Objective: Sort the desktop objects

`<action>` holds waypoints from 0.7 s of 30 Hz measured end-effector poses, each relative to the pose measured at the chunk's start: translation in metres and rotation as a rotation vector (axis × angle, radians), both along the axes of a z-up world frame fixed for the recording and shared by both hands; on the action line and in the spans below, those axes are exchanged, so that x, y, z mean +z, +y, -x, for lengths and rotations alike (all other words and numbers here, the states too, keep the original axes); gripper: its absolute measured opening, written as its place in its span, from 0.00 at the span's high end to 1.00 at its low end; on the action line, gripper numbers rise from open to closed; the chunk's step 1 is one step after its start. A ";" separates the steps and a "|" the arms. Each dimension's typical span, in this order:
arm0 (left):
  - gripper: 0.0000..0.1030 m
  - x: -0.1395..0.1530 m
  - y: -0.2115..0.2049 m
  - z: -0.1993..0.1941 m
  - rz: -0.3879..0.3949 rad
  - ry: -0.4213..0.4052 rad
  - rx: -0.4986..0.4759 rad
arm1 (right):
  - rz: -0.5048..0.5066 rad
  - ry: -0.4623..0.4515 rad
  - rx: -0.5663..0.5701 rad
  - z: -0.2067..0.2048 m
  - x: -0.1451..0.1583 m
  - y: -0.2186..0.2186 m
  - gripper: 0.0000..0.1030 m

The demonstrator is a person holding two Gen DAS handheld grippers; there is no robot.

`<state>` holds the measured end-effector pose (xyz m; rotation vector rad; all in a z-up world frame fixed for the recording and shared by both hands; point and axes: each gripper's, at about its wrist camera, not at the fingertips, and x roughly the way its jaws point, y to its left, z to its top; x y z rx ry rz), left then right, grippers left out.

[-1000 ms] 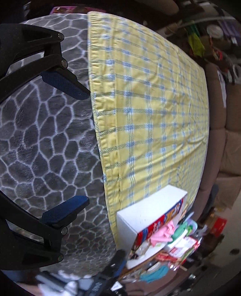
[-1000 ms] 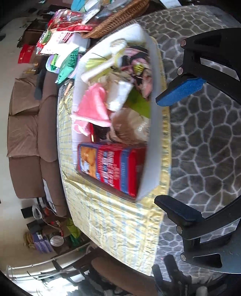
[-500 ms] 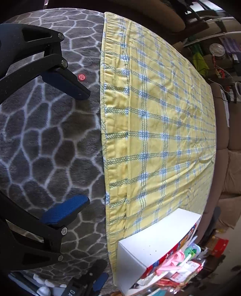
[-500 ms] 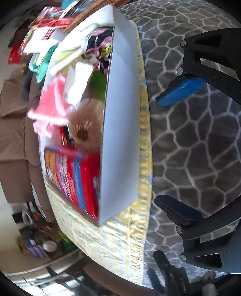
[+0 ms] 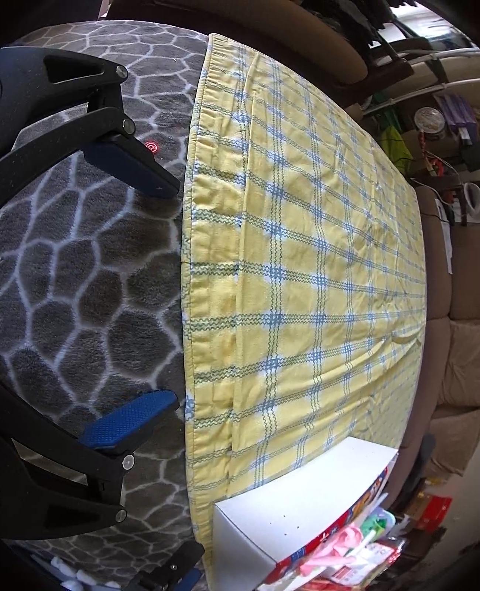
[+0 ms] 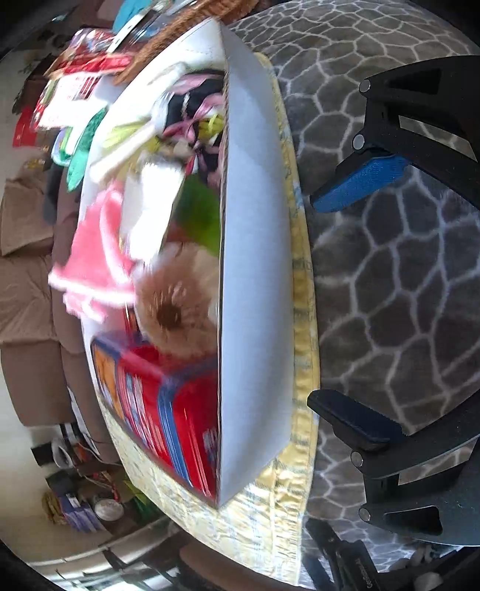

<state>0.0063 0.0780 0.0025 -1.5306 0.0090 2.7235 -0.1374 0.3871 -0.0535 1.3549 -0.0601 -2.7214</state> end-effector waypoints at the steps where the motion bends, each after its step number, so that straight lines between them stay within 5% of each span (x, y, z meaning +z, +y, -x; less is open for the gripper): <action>1: 0.00 0.000 0.001 0.001 0.001 0.000 0.003 | 0.007 0.001 -0.009 -0.001 -0.001 0.004 0.05; 21: 0.00 -0.002 0.001 0.002 -0.001 0.049 -0.005 | -0.091 -0.010 0.032 0.001 -0.009 -0.009 0.00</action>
